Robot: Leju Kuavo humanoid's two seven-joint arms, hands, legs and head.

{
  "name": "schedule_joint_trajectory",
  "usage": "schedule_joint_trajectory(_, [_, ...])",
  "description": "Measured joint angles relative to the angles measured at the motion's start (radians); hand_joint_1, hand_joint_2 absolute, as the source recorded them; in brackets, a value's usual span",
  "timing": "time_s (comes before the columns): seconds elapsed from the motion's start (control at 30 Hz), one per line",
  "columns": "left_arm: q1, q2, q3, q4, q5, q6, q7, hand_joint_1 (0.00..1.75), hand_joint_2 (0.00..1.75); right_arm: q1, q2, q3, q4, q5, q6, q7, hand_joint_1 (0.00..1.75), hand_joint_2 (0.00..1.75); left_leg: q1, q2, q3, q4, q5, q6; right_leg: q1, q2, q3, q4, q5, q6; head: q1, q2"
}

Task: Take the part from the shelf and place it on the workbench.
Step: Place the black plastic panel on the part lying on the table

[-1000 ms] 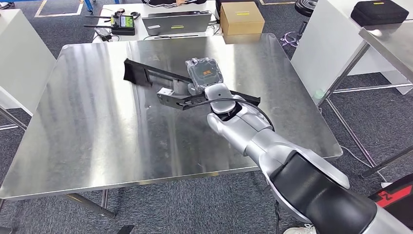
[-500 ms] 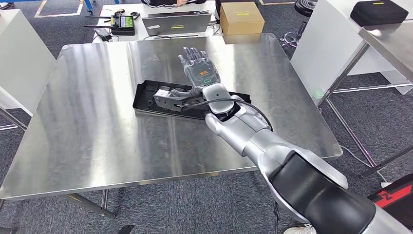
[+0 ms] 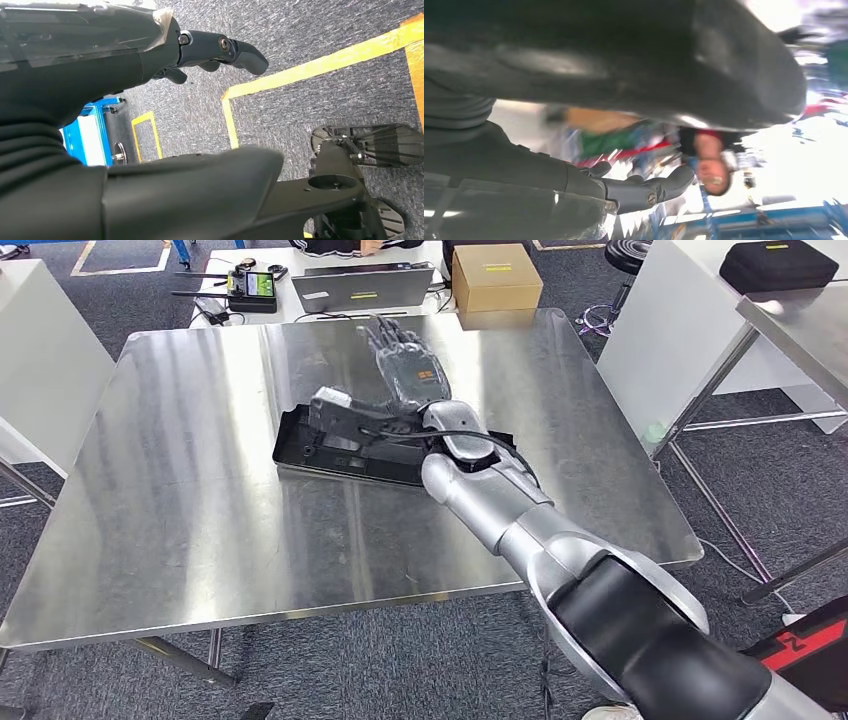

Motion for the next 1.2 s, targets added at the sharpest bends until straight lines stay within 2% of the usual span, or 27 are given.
schedule_joint_trajectory(0.13, [0.001,0.0,0.002,0.0,-0.002,0.001,0.0,0.0,0.0,0.042,0.058,-0.241,-0.083,-0.315,0.142,-0.351,0.0,0.0,0.0,0.0,0.0,0.0,0.0,0.0,0.0,0.0,0.0,0.0,0.0,0.0,0.0,0.0])
schedule_joint_trajectory(0.17, [0.002,0.001,0.003,0.0,-0.001,0.002,0.0,0.0,0.0,0.056,0.073,-0.296,-0.109,-0.365,0.177,-0.408,0.0,0.0,0.001,-0.001,0.0,0.0,0.0,0.0,0.001,-0.001,0.0,0.0,0.0,0.0,0.0,0.0])
schedule_joint_trajectory(0.23, [0.007,0.002,0.005,0.0,0.001,0.003,0.0,0.0,0.0,0.084,0.099,-0.375,-0.161,-0.423,0.23,-0.468,0.0,0.0,0.001,0.0,0.0,0.0,0.0,0.0,0.0,-0.001,0.0,0.0,0.0,0.0,0.0,0.0])
schedule_joint_trajectory(0.37, [0.014,0.006,0.011,0.0,0.003,0.008,0.0,0.0,0.0,0.136,0.128,-0.463,-0.249,-0.483,0.299,-0.498,0.0,0.0,0.001,0.0,0.0,0.0,0.0,0.0,0.0,-0.001,-0.001,0.0,-0.001,0.0,0.0,0.0])
schedule_joint_trajectory(0.43, [0.02,0.007,0.015,0.0,0.003,0.015,0.0,0.0,0.0,0.183,0.138,-0.486,-0.317,-0.563,0.38,-0.511,0.0,0.0,0.001,0.0,0.0,0.0,0.0,0.0,0.0,-0.001,0.0,0.0,-0.001,-0.001,0.0,0.0])
schedule_joint_trajectory(0.57, [0.041,0.009,0.024,0.0,0.006,0.031,0.0,0.0,0.0,0.371,0.142,-0.486,-0.562,-0.785,0.548,-0.505,0.0,0.0,0.0,-0.001,0.0,0.0,-0.001,-0.001,0.0,-0.001,-0.001,0.0,-0.001,-0.001,0.0,0.0])
schedule_joint_trajectory(0.67, [0.05,0.01,0.033,0.001,0.011,0.045,0.0,0.0,0.0,0.493,0.129,-0.454,-0.738,-0.897,0.61,-0.496,0.0,0.0,0.0,0.0,0.0,0.0,-0.002,-0.001,0.0,-0.001,-0.001,0.0,-0.001,-0.001,0.0,0.0])
schedule_joint_trajectory(0.9, [0.051,0.01,0.052,0.001,0.023,0.055,0.0,0.0,0.0,0.684,0.08,-0.355,-1.022,-0.98,0.647,-0.488,0.0,0.0,0.001,0.0,0.002,-0.001,-0.003,-0.003,-0.001,-0.001,-0.009,-0.001,-0.004,0.0,0.0,0.0])
schedule_joint_trajectory(1.2, [0.038,0.01,0.059,0.0,0.0,0.055,0.0,0.0,0.0,0.828,0.016,-0.325,-1.209,-0.97,0.632,-0.516,0.0,0.0,0.001,0.0,0.002,-0.001,-0.003,-0.003,-0.001,-0.001,-0.008,-0.001,-0.004,0.0,0.0,0.0])
